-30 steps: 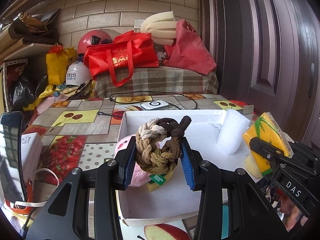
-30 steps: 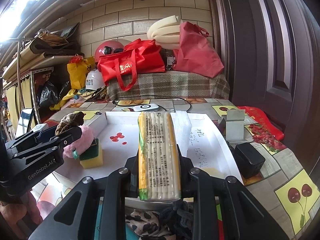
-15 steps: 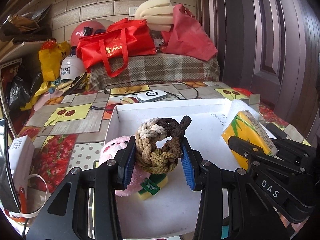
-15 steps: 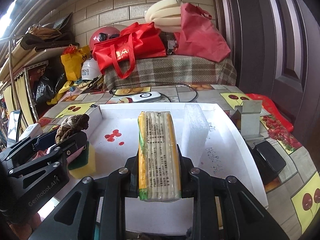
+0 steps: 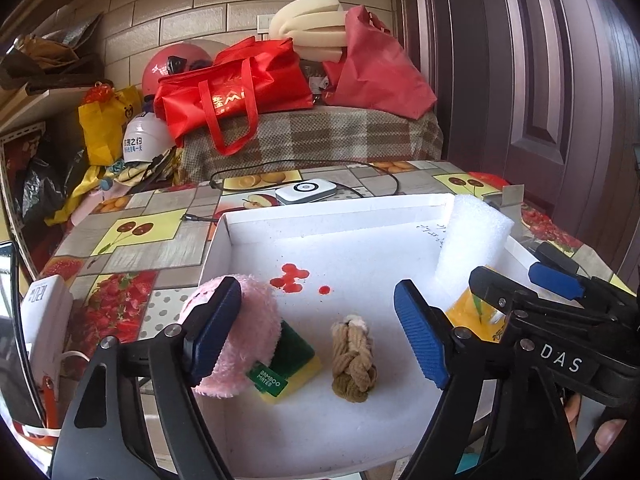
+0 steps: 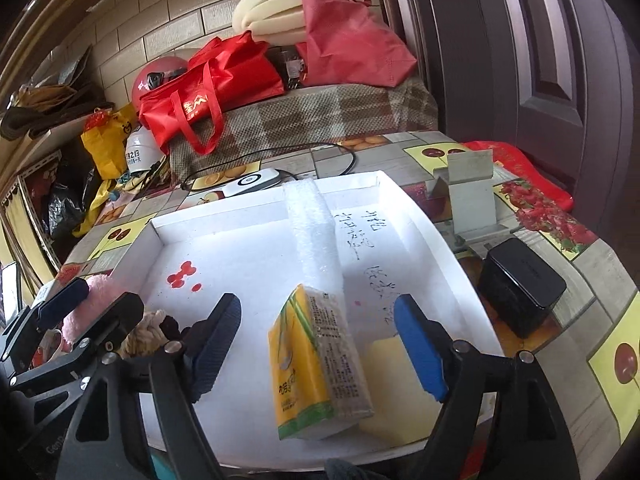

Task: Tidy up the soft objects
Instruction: 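Open both tools and withdraw them from the box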

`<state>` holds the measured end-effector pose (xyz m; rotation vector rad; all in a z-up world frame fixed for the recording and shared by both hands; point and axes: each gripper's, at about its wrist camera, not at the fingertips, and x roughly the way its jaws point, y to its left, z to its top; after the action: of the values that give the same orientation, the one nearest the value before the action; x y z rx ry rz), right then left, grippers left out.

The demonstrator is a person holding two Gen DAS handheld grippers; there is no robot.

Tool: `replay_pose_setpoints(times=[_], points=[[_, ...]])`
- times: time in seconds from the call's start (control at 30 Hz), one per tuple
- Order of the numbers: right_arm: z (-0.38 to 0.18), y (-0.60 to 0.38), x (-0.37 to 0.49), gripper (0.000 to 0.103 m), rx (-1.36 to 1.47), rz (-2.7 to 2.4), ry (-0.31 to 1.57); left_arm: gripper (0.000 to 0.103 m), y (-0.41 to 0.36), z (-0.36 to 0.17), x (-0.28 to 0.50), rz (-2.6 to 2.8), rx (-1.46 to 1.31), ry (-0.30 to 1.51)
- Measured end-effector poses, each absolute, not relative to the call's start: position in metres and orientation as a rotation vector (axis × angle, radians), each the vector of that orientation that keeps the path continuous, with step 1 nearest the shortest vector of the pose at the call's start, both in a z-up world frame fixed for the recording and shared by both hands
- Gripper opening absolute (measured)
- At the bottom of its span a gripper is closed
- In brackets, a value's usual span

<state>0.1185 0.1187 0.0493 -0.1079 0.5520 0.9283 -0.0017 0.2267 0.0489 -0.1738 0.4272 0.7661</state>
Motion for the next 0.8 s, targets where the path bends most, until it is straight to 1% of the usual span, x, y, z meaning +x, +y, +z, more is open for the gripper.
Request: replay_pose_setpoints(times=[0.03, 0.07, 0.1, 0.13, 0.17, 0.27, 0.33, 0.37, 0.57, 0.8], points=[[0.051, 0.118, 0.118, 0.08, -0.107, 0.925, 0.539, 0.08, 0.226, 0.049, -0.004, 0.766, -0.177, 0.417], [0.052, 0.117, 0.116, 0.081, -0.105, 0.924, 0.525, 0.083, 0.226, 0.05, -0.006, 0.768, -0.18, 0.404], [0.053, 0.115, 0.115, 0.082, -0.103, 0.924, 0.511, 0.092, 0.226, 0.051, -0.009, 0.782, -0.186, 0.391], [0.055, 0.113, 0.113, 0.082, -0.098, 0.921, 0.494, 0.099, 0.228, 0.051, -0.013, 0.797, -0.202, 0.376], [0.056, 0.11, 0.112, 0.082, -0.088, 0.918, 0.475, 0.103, 0.23, 0.052, -0.017, 0.804, -0.221, 0.358], [0.062, 0.099, 0.108, 0.092, -0.048, 0.921, 0.408, 0.103, 0.235, 0.054, -0.028, 0.784, -0.27, 0.303], [0.066, 0.093, 0.102, 0.097, -0.033, 0.914, 0.352, 0.103, 0.237, 0.054, -0.035, 0.786, -0.293, 0.268], [0.068, 0.09, 0.099, 0.103, -0.03, 0.908, 0.324, 0.103, 0.237, 0.054, -0.037, 0.788, -0.301, 0.258], [0.07, 0.093, 0.078, 0.103, -0.109, 0.906, 0.235, 0.103, 0.231, 0.055, -0.042, 0.799, -0.292, 0.242], [0.067, 0.075, 0.078, 0.103, -0.097, 0.786, 0.248, 0.103, 0.214, 0.053, -0.058, 0.78, -0.281, 0.253]])
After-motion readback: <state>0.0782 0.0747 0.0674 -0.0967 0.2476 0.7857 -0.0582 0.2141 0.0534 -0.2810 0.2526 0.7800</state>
